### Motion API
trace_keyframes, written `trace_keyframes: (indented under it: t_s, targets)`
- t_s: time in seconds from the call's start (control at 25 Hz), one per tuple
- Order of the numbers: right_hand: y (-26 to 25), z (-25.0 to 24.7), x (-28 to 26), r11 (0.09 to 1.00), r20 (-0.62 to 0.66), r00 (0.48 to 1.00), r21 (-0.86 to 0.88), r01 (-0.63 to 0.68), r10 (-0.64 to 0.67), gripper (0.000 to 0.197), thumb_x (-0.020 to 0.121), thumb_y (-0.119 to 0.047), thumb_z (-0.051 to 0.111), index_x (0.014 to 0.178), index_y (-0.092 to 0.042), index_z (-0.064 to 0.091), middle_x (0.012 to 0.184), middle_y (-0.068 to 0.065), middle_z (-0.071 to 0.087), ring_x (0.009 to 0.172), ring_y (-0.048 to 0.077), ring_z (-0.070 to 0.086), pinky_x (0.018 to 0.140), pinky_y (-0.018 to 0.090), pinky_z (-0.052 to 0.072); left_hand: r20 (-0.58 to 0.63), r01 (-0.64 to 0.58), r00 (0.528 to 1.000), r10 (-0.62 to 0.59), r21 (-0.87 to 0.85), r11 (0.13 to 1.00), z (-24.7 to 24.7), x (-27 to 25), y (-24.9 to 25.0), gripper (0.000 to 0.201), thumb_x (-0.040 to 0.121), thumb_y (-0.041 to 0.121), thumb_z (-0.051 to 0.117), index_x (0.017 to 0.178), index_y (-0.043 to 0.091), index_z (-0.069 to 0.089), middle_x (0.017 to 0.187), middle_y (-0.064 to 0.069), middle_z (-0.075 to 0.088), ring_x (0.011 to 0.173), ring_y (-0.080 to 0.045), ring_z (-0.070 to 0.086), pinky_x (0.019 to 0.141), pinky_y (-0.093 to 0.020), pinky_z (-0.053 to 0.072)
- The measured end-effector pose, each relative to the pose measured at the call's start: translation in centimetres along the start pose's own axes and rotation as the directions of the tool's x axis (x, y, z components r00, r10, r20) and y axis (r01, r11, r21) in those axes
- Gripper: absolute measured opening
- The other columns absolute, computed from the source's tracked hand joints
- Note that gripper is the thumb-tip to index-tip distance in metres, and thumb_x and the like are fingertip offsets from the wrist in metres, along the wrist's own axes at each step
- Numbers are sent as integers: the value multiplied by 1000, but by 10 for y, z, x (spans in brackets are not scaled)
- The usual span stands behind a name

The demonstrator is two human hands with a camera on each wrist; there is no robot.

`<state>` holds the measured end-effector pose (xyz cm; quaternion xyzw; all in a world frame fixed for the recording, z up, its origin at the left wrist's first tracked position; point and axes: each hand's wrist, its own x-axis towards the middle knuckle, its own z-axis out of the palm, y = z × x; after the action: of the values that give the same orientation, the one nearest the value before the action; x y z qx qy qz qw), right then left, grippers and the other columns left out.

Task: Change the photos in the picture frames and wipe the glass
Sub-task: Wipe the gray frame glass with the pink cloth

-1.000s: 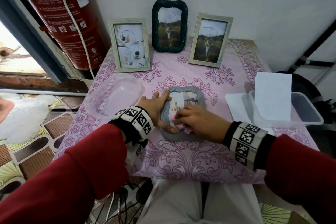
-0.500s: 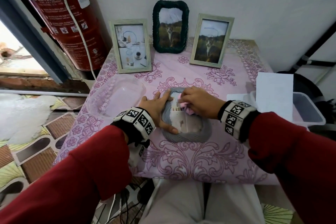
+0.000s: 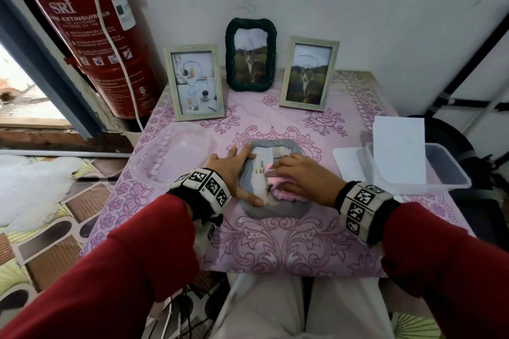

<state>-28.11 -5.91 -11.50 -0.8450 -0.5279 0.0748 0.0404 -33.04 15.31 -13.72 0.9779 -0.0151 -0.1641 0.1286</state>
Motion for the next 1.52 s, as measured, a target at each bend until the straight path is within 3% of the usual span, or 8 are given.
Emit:
trace_keyframes:
  t_s: [0.2, 0.32, 0.52, 0.68, 0.84, 1.0, 1.28, 1.52]
  targets:
    - [-14, 0, -3, 899, -1, 981, 399, -179, 195, 47, 83, -22, 60, 127, -12, 49, 124, 7, 52, 117, 20, 38, 94, 26, 30, -27, -19, 999, 20, 12, 1000, -4, -7, 9, 137, 49, 72, 72, 148, 18, -5, 150, 6, 31, 138, -20, 26, 110, -47, 23]
    - [-19, -4, -5, 752, -46, 954, 627, -203, 297, 30, 89, -6, 50, 119, -2, 54, 119, 15, 52, 114, 20, 45, 90, 19, 33, -100, -44, 993, 57, 127, 991, -11, -14, 20, 118, 51, 69, 74, 144, 16, 25, 147, -1, 36, 132, -22, 32, 106, -41, 23]
    - [-17, 1, -14, 803, -235, 866, 534, -265, 442, 33, 81, -1, 57, 114, -4, 53, 114, 15, 38, 112, 26, 42, 101, 26, 34, -144, -18, 989, 30, 83, 996, -15, -29, 31, 84, 57, 58, 78, 128, 24, 49, 131, -3, 41, 123, -22, 35, 100, -36, 25]
    - [-10, 3, -11, 677, -172, 777, 624, -390, 606, 44, 77, -13, 68, 115, -6, 46, 109, 15, 49, 95, 21, 48, 76, 26, 39, -126, 2, 992, -13, -92, 996, -14, -30, 38, 83, 64, 43, 81, 135, 26, 42, 125, -3, 45, 117, -20, 39, 97, -37, 27]
    - [-10, 8, -6, 578, -135, 762, 737, -350, 633, 40, 79, -9, 66, 116, -6, 51, 104, 13, 63, 85, 19, 55, 68, 22, 40, -97, 23, 988, -123, -684, 729, 1, -13, 47, 60, 86, 13, 63, 137, 8, 33, 90, -11, 59, 76, -20, 55, 74, -32, 47]
    - [-12, 9, -6, 482, -180, 771, 857, -182, 610, 42, 79, 8, 58, 118, -5, 57, 112, 15, 64, 96, 26, 61, 82, 30, 50, -126, -21, 973, -193, -882, 470, 11, -5, 51, 43, 93, 6, 50, 129, 11, 28, 78, -10, 55, 61, -23, 52, 53, -30, 43]
    - [-12, 14, -3, 293, -203, 783, 956, 28, 587, 43, 85, 12, 51, 126, -3, 50, 119, 10, 55, 103, 18, 55, 87, 31, 51, -336, -273, 931, -142, -900, 341, 13, -9, 55, 61, 87, -12, 50, 136, 4, 19, 133, -22, 44, 118, -32, 51, 92, -34, 51]
    - [-6, 15, -1, 283, -188, 640, 958, -47, 745, 21, 95, -12, 48, 116, -15, 50, 81, 0, 59, 73, 18, 57, 64, 30, 48, -390, -283, 894, -220, -873, 397, 16, -10, 47, 50, 88, -13, 38, 129, 13, 29, 110, -30, 52, 80, -38, 58, 60, -24, 46]
